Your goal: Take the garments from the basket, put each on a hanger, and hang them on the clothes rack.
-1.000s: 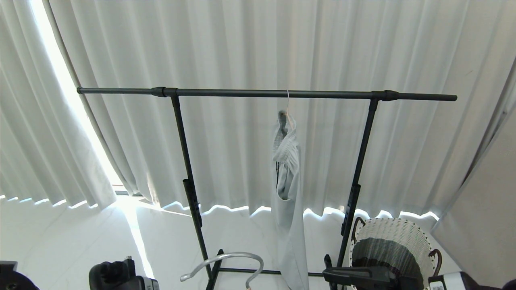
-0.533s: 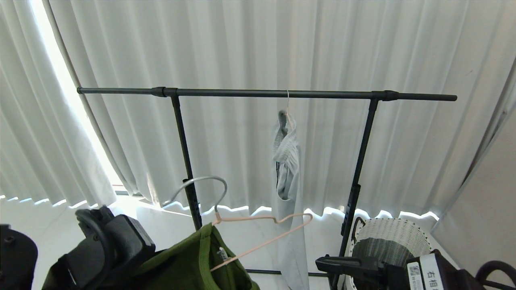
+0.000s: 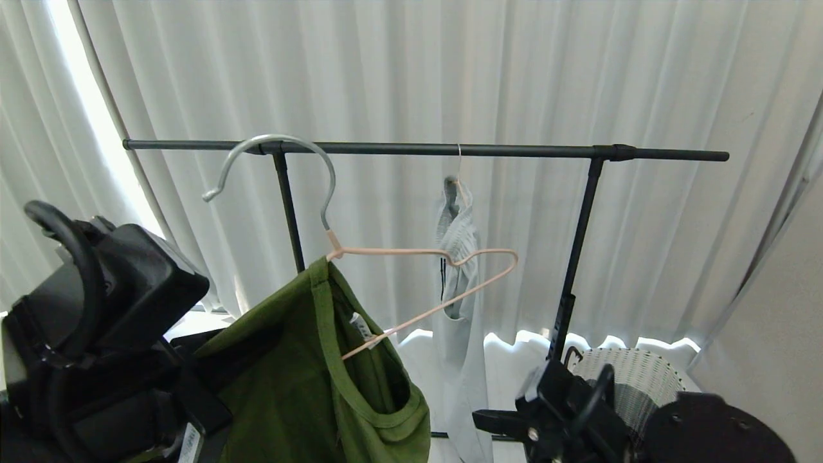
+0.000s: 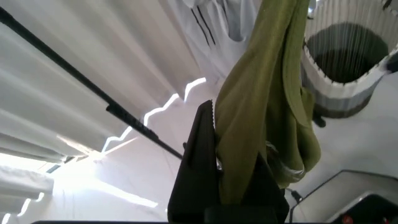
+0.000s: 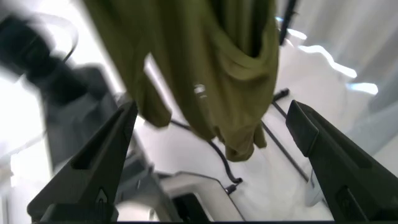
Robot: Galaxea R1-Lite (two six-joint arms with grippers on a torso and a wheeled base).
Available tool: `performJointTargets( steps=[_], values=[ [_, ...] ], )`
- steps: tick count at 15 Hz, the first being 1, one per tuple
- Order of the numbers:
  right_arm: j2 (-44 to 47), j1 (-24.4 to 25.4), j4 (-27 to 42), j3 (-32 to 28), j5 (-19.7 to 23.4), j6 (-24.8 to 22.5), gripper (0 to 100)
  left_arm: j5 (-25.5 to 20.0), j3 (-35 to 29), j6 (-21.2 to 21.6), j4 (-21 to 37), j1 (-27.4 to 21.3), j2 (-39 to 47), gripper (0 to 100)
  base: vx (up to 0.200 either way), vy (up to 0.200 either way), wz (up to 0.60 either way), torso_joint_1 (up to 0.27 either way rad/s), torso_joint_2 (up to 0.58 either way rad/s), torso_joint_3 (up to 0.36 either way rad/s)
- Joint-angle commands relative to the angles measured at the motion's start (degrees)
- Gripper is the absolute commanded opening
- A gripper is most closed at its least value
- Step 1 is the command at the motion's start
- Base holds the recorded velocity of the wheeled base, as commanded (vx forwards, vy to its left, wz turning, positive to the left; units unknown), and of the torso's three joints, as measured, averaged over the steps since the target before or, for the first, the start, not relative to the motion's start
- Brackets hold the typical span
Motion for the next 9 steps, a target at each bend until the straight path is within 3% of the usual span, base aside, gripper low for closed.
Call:
performJointTargets(
  steps=[1,6,9],
  values=[
    [8.6,-1.8,0.0,-6.4,-4.1,3.0,100,0.0,-1.1,-0.1,0.0,0.0,0.2,0,0.0,0.0,0.0,0.0,0.0,0.0],
    [12.3,-5.7,0.0,-13.1,-6.1,4.9,100,-2.2,-1.1,-0.1,-0.1,-0.2,-0.2,0,0.0,0.0,0.0,0.0,0.0,0.0],
    [14.5,-7.0,0.0,-12.4,-9.3,4.7,100,-3.5,-1.1,-0.1,-0.2,-0.7,-0.3,0,0.0,0.0,0.0,0.0,0.0,0.0]
  ],
)
